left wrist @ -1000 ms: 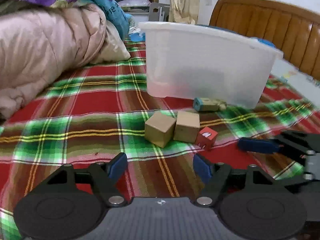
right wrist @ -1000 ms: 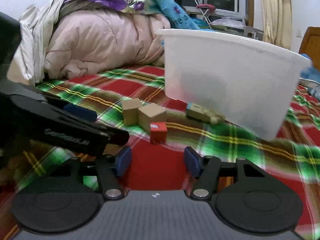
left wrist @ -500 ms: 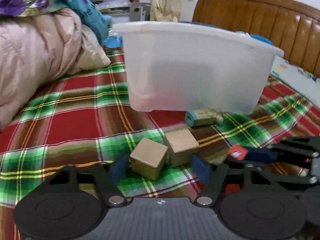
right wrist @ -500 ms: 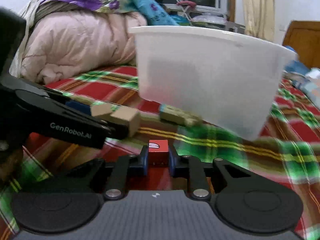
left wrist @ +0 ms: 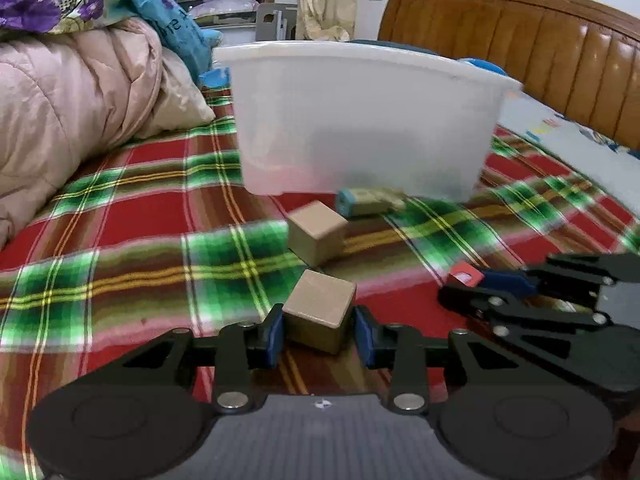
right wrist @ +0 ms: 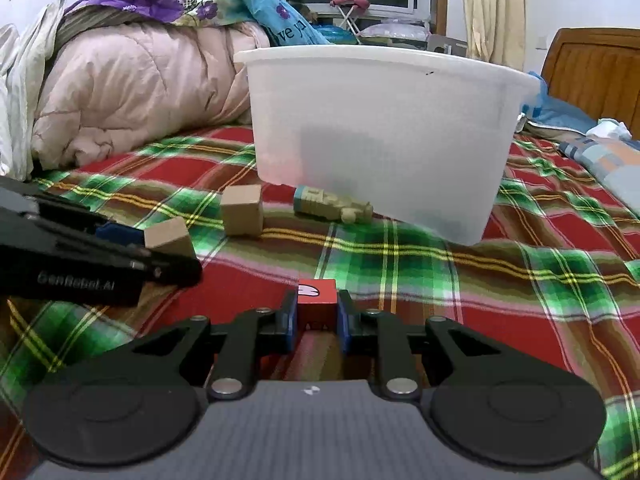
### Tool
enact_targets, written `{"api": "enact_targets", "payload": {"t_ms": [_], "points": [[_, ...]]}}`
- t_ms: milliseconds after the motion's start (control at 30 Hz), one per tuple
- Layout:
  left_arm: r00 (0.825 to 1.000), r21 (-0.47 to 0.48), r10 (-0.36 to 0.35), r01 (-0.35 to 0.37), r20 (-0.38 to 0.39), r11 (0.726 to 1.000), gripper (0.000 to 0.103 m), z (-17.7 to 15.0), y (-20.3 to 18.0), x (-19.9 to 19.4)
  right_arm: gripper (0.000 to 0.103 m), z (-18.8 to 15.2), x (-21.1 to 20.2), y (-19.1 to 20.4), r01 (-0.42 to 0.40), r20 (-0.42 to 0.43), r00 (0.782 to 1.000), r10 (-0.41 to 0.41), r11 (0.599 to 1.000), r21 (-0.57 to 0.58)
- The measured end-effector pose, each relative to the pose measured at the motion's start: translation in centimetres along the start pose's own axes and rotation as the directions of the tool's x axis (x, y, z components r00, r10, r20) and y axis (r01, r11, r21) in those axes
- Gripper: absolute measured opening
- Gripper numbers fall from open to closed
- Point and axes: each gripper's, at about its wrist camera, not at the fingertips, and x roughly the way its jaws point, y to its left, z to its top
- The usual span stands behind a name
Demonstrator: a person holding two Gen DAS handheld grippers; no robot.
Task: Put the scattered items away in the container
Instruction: 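Grasp the red block with the right tool while the left tool grasps a wooden cube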
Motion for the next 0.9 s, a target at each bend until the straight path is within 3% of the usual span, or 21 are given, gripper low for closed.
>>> {"api": "enact_targets", "payload": {"t_ms": [233, 600, 767, 900], "points": [[1.0, -0.046, 0.013, -0.013, -0.001, 0.999, 0.038, -0.8, -1.5, -1.5, 0.022, -0.4, -1.6, 0.9, 0.038, -0.016, 0.999, -0.038, 0.999, -0.004], [0.991, 0.002, -0.001, 0.0, 0.137, 1.0, 0.038, 5.7, -3.3, -5.6, 0.022, 4.6, -5.4, -1.3, 0.091, 0.07, 0.993, -0.097, 0.992, 0.087], [0.987, 0.006, -0.006, 0.006, 0.159, 1.0, 0.037, 6.8, -3.5, -6.1, 0.022, 5.9, -6.5, -1.9, 0.104, 0.12, 0.986, -0.112, 0.992, 0.069], [0.99, 0.009, 0.018, -0.02, 0.142, 1.0, 0.042, 5.8, -2.9, -5.8, 0.022, 5.4, -6.3, -2.0, 0.098, 0.111, 0.988, -0.105, 0.993, 0.071]]}}
